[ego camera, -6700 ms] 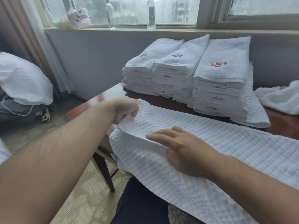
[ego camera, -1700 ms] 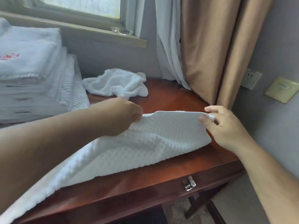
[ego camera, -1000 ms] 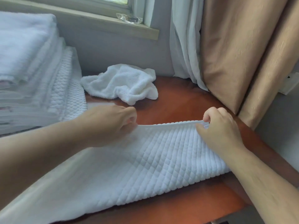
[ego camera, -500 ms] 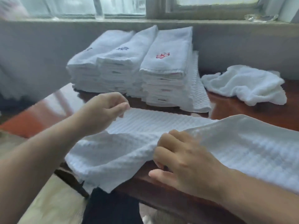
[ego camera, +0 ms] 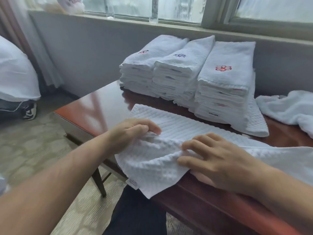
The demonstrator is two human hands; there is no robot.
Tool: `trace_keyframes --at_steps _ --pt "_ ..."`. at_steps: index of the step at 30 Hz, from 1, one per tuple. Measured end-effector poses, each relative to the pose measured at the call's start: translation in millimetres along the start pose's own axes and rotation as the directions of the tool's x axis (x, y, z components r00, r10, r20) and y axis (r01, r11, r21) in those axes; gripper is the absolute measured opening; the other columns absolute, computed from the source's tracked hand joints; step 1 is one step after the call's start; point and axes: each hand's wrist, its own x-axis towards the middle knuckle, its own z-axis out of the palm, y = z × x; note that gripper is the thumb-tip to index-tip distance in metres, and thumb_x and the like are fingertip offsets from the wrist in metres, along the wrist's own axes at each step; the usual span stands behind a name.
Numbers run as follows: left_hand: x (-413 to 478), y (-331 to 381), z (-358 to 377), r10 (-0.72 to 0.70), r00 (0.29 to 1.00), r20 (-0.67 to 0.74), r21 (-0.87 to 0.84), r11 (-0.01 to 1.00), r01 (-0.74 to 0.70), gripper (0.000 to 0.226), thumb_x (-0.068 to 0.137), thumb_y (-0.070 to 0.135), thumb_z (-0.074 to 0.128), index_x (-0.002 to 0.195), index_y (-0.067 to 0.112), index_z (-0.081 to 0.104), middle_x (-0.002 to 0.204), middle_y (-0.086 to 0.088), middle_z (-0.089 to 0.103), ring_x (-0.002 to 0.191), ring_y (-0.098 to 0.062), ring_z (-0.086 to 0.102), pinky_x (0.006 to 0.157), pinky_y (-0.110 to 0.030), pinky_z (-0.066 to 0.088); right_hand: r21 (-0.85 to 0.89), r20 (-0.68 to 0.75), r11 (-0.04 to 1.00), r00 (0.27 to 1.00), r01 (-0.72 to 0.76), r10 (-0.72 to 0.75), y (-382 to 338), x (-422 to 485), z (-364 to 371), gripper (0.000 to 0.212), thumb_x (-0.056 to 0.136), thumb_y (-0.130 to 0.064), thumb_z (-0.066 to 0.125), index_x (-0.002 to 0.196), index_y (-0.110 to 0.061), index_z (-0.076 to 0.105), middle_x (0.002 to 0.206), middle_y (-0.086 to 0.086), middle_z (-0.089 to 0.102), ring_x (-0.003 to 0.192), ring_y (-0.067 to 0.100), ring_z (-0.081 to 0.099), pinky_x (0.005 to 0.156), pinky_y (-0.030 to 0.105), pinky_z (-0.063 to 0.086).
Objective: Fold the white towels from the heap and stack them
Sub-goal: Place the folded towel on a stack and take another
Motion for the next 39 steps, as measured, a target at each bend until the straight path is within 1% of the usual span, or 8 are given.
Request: trace_keyframes --at_steps 8,12,15,18,21,26,31,39 --pt "28 -1 -12 -0.011 1.000 0.018 -0.093 0.996 0.013 0.048 0.087 0.022 0.036 0.116 0.002 0.068 0.116 -0.010 0.073 0.115 -0.018 0.065 0.107 -0.037 0.045 0.124 -0.214 0.976 0.956 -0.178 0.201 -16 36 -3 0.018 0.094 -0.018 0.056 0.084 -0.009 0.069 0.069 0.000 0.062 0.057 0.025 0.058 0.053 0.039 0.050" --pt "19 -13 -34 -0.015 1.000 -0.010 -0.257 0.966 0.012 0.058 0.096 0.029 0.024 0.124 -0.004 0.062 0.123 -0.017 0.069 0.120 -0.029 0.062 0.108 -0.048 0.041 0.525 -0.191 0.705 0.742 -0.477 0.643 -2 53 -18 0.037 0.100 -0.052 0.050 0.088 -0.021 0.066 0.053 -0.008 0.051 0.050 0.017 0.052 0.048 0.029 0.042" --pt "7 -21 -43 0.021 0.999 0.031 -0.284 0.959 -0.011 0.052 0.099 0.013 0.021 0.127 -0.009 0.059 0.122 -0.022 0.068 0.109 -0.024 0.065 0.090 -0.033 0.049 0.592 -0.060 0.526 0.618 -0.611 0.784 28 61 -20 0.042 0.094 -0.060 0.047 0.073 -0.025 0.059 0.069 -0.012 0.062 0.067 0.006 0.057 0.057 0.017 0.040" --pt "0 -25 -49 -0.062 0.998 0.030 -0.189 0.980 0.067 0.056 0.073 0.010 0.040 0.123 0.008 0.066 0.117 -0.014 0.070 0.093 -0.019 0.058 0.077 -0.031 0.041 0.535 0.069 0.440 0.556 -0.721 0.828 56 69 -10 0.046 0.097 -0.051 0.050 0.072 -0.014 0.061 0.065 -0.005 0.062 0.064 0.010 0.057 0.058 0.026 0.040" --pt "-1 -27 -45 -0.051 0.998 0.037 0.019 0.999 0.051 0.030 0.088 0.028 0.058 0.116 0.026 0.066 0.100 0.020 0.072 0.087 0.002 0.064 0.077 -0.016 0.045 0.541 0.161 0.376 0.532 -0.752 0.831 74 76 3 0.045 0.100 -0.044 0.055 0.076 -0.007 0.064 0.061 0.000 0.059 0.056 0.014 0.053 0.054 0.032 0.037" --pt "13 -15 -36 -0.048 0.968 -0.246 -0.034 0.999 0.041 0.067 0.091 0.057 0.047 0.107 -0.006 0.061 0.094 -0.021 0.066 0.085 -0.024 0.059 0.089 -0.056 0.048 0.524 0.139 0.399 0.538 -0.752 0.831 83 78 14 0.046 0.097 -0.049 0.057 0.067 -0.014 0.056 0.054 -0.008 0.050 0.049 0.003 0.048 0.049 0.026 0.030" --pt "39 -9 -50 -0.226 0.863 -0.452 0.228 0.906 0.357 0.055 0.106 0.046 0.038 0.074 0.004 0.052 0.073 -0.014 0.061 0.074 -0.033 0.055 0.068 -0.039 0.045 0.355 0.324 0.368 0.483 -0.859 0.813 74 60 17 0.031 0.090 -0.054 0.059 0.076 -0.026 0.065 0.072 -0.012 0.065 0.069 0.003 0.059 0.058 0.024 0.043" --pt "29 -14 -45 -0.293 0.940 -0.177 0.264 0.906 0.332 0.038 0.099 0.051 0.054 0.115 0.018 0.065 0.109 0.003 0.073 0.102 -0.016 0.067 0.097 -0.040 0.050 0.334 0.365 0.381 0.491 -0.862 0.791 67 46 32 0.021 0.102 -0.038 0.050 0.086 -0.029 0.060 0.082 -0.008 0.065 0.075 0.013 0.059 0.066 0.037 0.049"
